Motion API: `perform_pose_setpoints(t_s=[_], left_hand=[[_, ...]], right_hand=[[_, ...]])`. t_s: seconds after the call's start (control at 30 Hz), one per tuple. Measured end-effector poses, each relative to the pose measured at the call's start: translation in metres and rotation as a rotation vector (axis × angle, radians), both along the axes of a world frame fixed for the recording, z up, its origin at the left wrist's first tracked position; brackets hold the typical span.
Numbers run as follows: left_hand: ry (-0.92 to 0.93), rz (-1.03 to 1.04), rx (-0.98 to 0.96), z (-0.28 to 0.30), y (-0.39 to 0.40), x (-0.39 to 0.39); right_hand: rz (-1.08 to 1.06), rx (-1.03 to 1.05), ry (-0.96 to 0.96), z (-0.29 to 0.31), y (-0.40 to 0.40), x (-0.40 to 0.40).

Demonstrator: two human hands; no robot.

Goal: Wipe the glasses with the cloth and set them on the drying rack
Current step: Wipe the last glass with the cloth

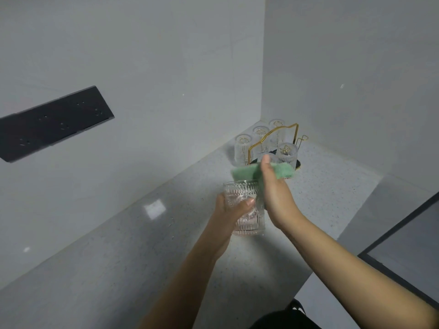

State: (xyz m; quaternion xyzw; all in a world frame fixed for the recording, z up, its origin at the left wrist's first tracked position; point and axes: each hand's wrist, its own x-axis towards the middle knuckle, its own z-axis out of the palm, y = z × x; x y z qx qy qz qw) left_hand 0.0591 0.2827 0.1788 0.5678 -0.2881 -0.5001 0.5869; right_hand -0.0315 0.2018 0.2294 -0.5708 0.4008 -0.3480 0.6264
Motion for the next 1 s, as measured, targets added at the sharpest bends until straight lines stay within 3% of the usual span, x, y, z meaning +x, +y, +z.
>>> perform_pose_setpoints(t_s=[0.1,0.2,0.27,0.4,0.5,0.57,0.63,0.7,0.77,0.87,1.0], left_hand=[[0.198,-0.194,-0.107,0.008,-0.001,0.003],[0.472,-0.372,-0.106,0.014,0.0,0.004],[0.495,-0.361,-0.046,0.012,0.001,0.001],[0.397,-0.162,-0.052,0.007,0.002,-0.006],[0.106,0.062,-0.049,-0.004,-0.002,-0.018],[-0.007,0.13,-0.025,-0.008,-0.005,-0.022],[0.163,0.126,-0.055,-0.001,-0.007,-0.017],[0.596,0.02,-0.052,0.013,-0.007,-0.013],[0.765,-0.03,-0.04,0.015,-0.004,-0.014],[0.605,0.001,-0.022,0.016,-0.003,-0.021],[-0.075,0.124,-0.065,0.004,-0.007,-0.028]], right_hand=[[-0.112,-0.209,-0.046,-0.007,0.004,-0.001],[-0.128,-0.095,-0.218,-0.013,0.001,-0.006],[-0.132,-0.078,-0.259,-0.014,-0.003,-0.007],[-0.27,-0.255,-0.043,-0.01,-0.015,-0.004],[-0.398,-0.264,0.18,-0.008,-0.023,0.001],[-0.4,-0.274,0.209,-0.011,-0.023,0.004],[-0.366,-0.319,0.096,-0.014,-0.02,0.004],[-0.334,-0.36,-0.073,-0.018,-0.02,0.002],[-0.328,-0.362,-0.157,-0.02,-0.022,0.001],[-0.396,-0.36,-0.117,-0.022,-0.025,0.003],[-0.456,-0.354,0.068,-0.019,-0.033,0.001]])
